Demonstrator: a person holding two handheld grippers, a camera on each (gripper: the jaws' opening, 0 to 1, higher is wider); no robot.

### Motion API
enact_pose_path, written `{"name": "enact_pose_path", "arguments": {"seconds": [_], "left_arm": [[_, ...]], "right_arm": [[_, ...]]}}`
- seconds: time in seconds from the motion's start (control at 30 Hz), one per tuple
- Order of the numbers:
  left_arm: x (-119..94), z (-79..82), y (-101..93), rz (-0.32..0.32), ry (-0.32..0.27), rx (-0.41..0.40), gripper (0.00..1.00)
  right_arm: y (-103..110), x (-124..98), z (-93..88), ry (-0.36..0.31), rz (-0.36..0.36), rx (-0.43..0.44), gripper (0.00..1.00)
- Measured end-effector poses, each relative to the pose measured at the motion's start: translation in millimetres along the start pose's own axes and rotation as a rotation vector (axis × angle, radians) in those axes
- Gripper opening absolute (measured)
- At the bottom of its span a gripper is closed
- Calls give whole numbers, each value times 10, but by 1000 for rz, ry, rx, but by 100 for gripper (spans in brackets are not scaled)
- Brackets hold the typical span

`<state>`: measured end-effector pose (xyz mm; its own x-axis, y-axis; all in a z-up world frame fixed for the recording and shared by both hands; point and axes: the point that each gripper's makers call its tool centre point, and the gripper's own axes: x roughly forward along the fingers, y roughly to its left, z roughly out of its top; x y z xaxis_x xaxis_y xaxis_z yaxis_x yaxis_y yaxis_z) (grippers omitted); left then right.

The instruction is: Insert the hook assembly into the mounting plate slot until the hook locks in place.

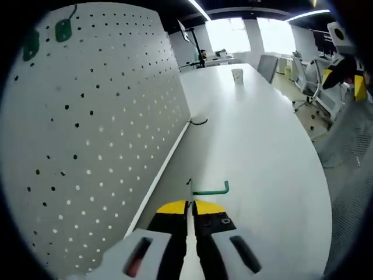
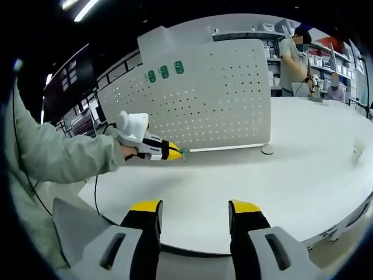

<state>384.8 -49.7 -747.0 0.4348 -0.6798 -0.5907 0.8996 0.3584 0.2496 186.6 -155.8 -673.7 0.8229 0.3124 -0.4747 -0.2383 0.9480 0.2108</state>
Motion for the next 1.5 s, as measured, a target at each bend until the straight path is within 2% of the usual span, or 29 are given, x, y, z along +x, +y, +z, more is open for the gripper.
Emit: {"name": "enact_pose_path", "arguments": {"seconds": [0.47,0.7,1.03,1.2,1.27,1.4,1.5], "left_arm": [[-555,146,-111,85,-69,-31,3],[-892,111,-175,124,-76,-33,3],[-1394,110,-228,216,-134,-102,3],[-1603,121,-291,248,-167,-121,3],[-1703,164,-328,260,-203,-160,3],[-1827,206,-365,283,-238,-189,3],[-1905,273,-397,279,-301,-297,3]], "right_arm": [[171,-42,187,-32,73,-72,44],[287,-56,239,-44,109,-107,44],[479,-46,266,-45,162,-148,44],[599,-23,361,-54,195,-177,44],[661,-21,434,-68,208,-182,44],[814,-3,554,-90,243,-206,44],[923,9,613,-103,268,-215,44]]}}
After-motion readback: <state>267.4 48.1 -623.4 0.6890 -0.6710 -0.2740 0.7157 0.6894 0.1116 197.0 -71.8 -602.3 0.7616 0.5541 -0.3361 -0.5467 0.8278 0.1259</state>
